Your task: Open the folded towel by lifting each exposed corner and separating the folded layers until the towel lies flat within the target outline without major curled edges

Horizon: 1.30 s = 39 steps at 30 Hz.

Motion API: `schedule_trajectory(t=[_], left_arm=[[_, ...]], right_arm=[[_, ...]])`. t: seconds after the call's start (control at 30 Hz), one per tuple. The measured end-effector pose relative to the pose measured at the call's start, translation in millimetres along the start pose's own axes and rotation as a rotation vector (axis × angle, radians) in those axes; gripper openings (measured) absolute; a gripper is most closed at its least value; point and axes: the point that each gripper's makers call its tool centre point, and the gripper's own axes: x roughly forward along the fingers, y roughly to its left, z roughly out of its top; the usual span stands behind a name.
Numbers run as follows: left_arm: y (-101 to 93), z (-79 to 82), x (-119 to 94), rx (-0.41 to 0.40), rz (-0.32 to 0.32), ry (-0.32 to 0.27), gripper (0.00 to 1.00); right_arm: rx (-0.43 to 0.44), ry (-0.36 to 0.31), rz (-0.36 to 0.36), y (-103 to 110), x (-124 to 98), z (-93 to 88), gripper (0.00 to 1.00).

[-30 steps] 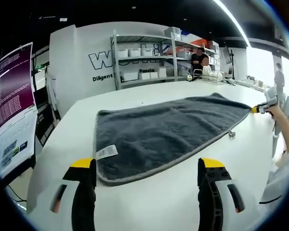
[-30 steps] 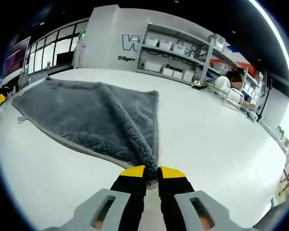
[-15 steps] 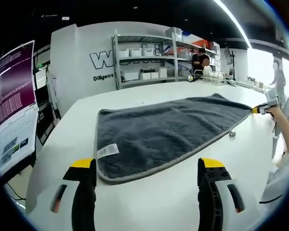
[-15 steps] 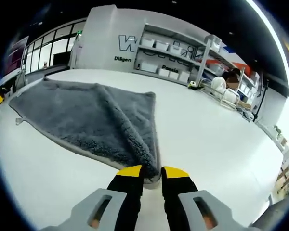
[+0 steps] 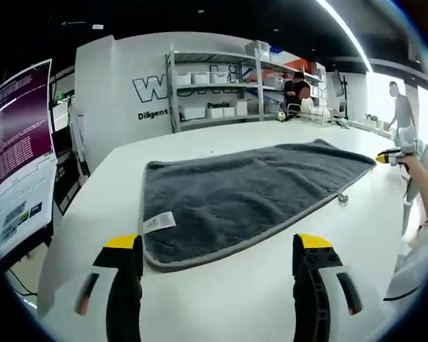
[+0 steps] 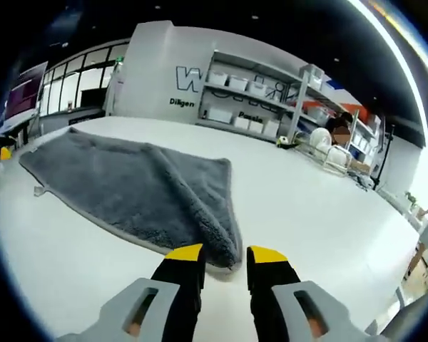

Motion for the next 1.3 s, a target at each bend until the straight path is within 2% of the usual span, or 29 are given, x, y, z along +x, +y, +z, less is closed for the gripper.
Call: schedule_trajectory(t=[0.3, 0.47, 0.63, 0.97, 1.1, 1.3], left_arm=[[-1.3, 0.8, -0.8, 0.004, -0.001, -0.001, 0.85], [-1.5, 0.5, -1.1, 0.004, 0.000, 0.001, 0.85], [-2.4, 1.0, -1.7, 0.007, -0.002, 0.002, 0.86], [-4.6, 0.9, -1.7, 0.008, -0.007, 0.004, 0.87], [-4.8, 0.4, -1.8, 0.010, -0.007, 0.007, 0.87], [-6.4, 0.6, -1.4, 0.011, -0.011, 0.008, 0.87]], right_arm=[[-0.026, -0.069, 0.206, 52.5, -7.9, 32.4, 0.34], [-0.071, -0.070, 0.268, 74.3, -10.7, 37.4, 0.39], [-0.054, -0.052, 0.352, 94.1, -13.7, 36.5, 0.55], [-0.004, -0.059, 0.452, 112.9, -18.3, 40.3, 0.70], [0.001, -0.056, 0.469, 116.9, -19.2, 40.9, 0.79], [0.012, -0.049, 0.496, 122.8, -19.9, 40.1, 0.86]])
